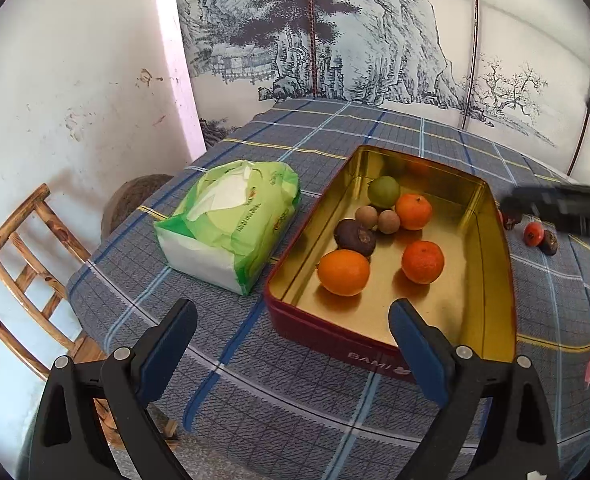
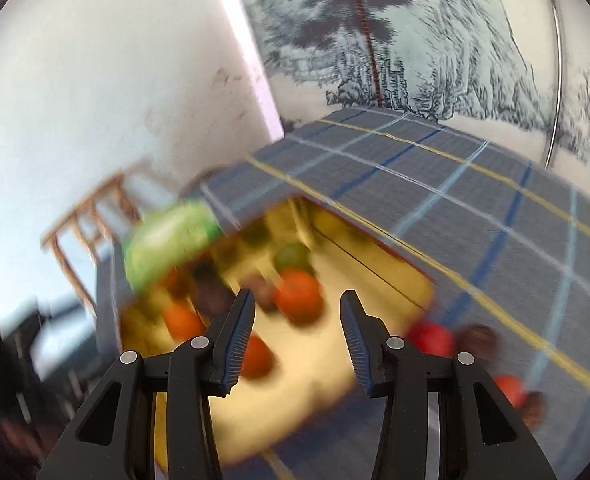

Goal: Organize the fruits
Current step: 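Carry the two longans in the right tool into the tin and release, then grasp a red tomato with the right tool while the left tool grasps a mangosteen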

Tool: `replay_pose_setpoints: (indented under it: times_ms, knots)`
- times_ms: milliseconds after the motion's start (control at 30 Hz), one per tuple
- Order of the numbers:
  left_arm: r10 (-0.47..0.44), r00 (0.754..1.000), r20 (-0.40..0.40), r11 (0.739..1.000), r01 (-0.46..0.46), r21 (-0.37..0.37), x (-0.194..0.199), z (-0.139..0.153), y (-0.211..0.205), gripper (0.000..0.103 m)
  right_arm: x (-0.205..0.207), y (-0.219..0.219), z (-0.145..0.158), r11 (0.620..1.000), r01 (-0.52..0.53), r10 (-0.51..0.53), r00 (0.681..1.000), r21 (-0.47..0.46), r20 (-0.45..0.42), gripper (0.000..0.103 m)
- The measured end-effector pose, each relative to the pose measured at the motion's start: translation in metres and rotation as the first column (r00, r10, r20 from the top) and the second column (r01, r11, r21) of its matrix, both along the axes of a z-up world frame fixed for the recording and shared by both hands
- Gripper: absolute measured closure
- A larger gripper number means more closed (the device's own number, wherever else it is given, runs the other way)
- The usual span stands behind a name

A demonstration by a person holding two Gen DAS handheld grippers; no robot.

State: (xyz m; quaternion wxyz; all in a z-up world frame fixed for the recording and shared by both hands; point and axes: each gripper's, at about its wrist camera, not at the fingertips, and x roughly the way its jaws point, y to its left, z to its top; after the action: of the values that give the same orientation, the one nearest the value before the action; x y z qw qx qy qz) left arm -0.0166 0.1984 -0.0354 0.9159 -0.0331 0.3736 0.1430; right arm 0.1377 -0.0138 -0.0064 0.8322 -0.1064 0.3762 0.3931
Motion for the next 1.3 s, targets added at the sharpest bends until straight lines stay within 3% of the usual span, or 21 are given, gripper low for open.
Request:
replay_pose_setpoints:
  times_ms: [133, 233, 367, 533, 600, 633, 767, 800, 867, 1000, 1067, 1167, 1300]
  knots:
    - [-0.02, 1.0, -0.006, 0.999, 0.02, -0.026, 0.004, 0.004, -0.01, 0.008, 0.015, -0.025, -0.007, 0.99, -0.031, 0.034, 0.999, -0.134, 0.024, 0.057]
    - [-0.04, 0.999, -0.008, 0.999, 0.04, 0.003, 0.006, 0.009, -0.023, 0.008, 0.029, -0.025, -0.009, 0.974, -0.07, 0.083, 0.995, -0.213, 0.051, 0.057]
    - [-0.055, 0.998, -0.014, 0.998, 0.055, 0.044, 0.011, 0.013, -0.034, 0.006, 0.043, -0.005, -0.022, 0.925, -0.163, 0.196, 0.978, -0.342, 0.064, 0.057]
    - [-0.055, 0.998, -0.033, 0.997, 0.056, 0.048, 0.02, 0.013, -0.041, 0.005, 0.056, 0.015, -0.046, 0.878, -0.25, 0.278, 0.96, -0.408, 0.011, 0.057]
    - [-0.056, 0.998, -0.042, 0.997, 0.059, 0.057, 0.024, 0.012, -0.045, 0.005, 0.062, 0.02, -0.051, 0.875, -0.27, 0.29, 0.957, -0.402, -0.013, 0.059]
    - [-0.059, 0.997, -0.05, 0.996, 0.062, 0.064, 0.026, 0.011, -0.048, 0.005, 0.062, 0.023, -0.054, 0.872, -0.277, 0.296, 0.955, -0.404, -0.017, 0.07]
    - [-0.08, 0.995, -0.054, 0.992, 0.085, 0.098, 0.027, 0.016, -0.063, 0.005, 0.045, 0.022, -0.051, 0.867, -0.274, 0.302, 0.953, -0.417, 0.001, 0.07]
    - [-0.089, 0.995, -0.048, 0.99, 0.094, 0.103, 0.026, 0.017, -0.066, 0.005, 0.033, 0.013, -0.044, 0.881, -0.257, 0.293, 0.956, -0.397, 0.03, 0.07]
    - [-0.122, 0.992, -0.033, 0.986, 0.125, 0.108, 0.023, 0.022, -0.075, 0.005, 0.01, -0.021, -0.024, 0.939, -0.204, 0.23, 0.971, -0.278, 0.065, 0.07]
    - [-0.253, 0.967, -0.018, 0.957, 0.253, 0.143, 0.023, 0.031, -0.109, 0.005, -0.028, -0.099, -0.01, 0.99, 0.004, 0.012, 0.994, -0.139, 0.108, 0.07]
    - [-0.344, 0.939, -0.021, 0.931, 0.344, 0.123, 0.025, 0.033, -0.128, 0.005, -0.042, -0.134, -0.015, 0.986, 0.131, -0.122, 0.988, -0.101, 0.093, 0.07]
    - [-0.458, 0.888, -0.029, 0.886, 0.459, 0.061, 0.035, 0.034, -0.157, 0.005, -0.053, -0.188, -0.031, 0.949, 0.3, -0.296, 0.954, -0.094, 0.057, 0.07]
    - [-0.522, 0.853, -0.027, 0.853, 0.522, 0.014, 0.059, 0.036, -0.185, 0.005, -0.059, -0.232, -0.05, 0.909, 0.41, -0.41, 0.912, -0.08, 0.012, 0.07]
